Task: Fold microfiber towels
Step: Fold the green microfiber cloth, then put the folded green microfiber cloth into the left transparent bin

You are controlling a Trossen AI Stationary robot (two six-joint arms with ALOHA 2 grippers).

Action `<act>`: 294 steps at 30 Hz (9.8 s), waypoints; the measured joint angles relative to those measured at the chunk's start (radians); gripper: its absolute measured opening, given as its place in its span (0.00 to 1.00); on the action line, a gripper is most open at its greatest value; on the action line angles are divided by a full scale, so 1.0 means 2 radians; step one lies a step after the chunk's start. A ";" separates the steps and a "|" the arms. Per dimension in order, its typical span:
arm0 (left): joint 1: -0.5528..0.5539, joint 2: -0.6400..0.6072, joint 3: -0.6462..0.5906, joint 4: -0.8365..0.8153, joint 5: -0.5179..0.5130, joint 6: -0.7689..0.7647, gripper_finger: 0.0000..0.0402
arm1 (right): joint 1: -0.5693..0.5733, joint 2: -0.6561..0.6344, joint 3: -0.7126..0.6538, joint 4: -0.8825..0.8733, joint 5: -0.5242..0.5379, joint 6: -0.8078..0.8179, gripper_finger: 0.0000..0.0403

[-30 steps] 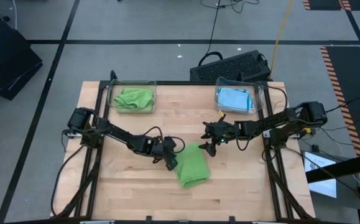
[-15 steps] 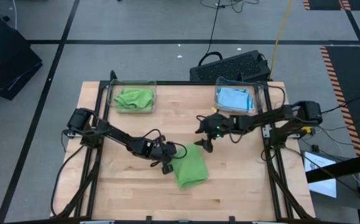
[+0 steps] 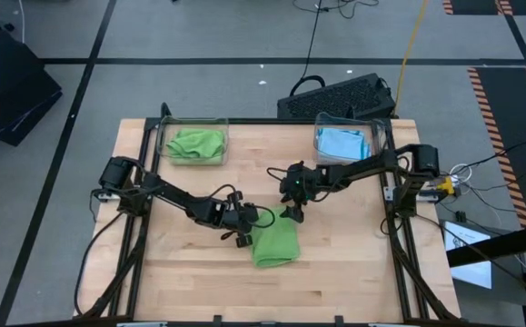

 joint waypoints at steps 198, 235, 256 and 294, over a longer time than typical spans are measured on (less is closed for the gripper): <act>-0.101 -0.114 0.058 -0.253 0.035 -0.104 0.50 | 0.237 -0.003 0.005 0.163 0.279 -0.047 0.14; -0.045 0.016 -0.014 0.044 -0.016 -0.126 0.50 | 0.217 0.028 -0.058 0.211 0.262 -0.698 0.65; -0.043 0.018 -0.019 0.080 -0.011 -0.092 0.50 | 0.170 0.076 -0.021 0.173 0.175 -0.640 0.46; -0.094 0.061 -0.020 0.188 -0.299 0.131 0.92 | 0.022 0.007 -0.023 0.168 0.026 -0.229 0.03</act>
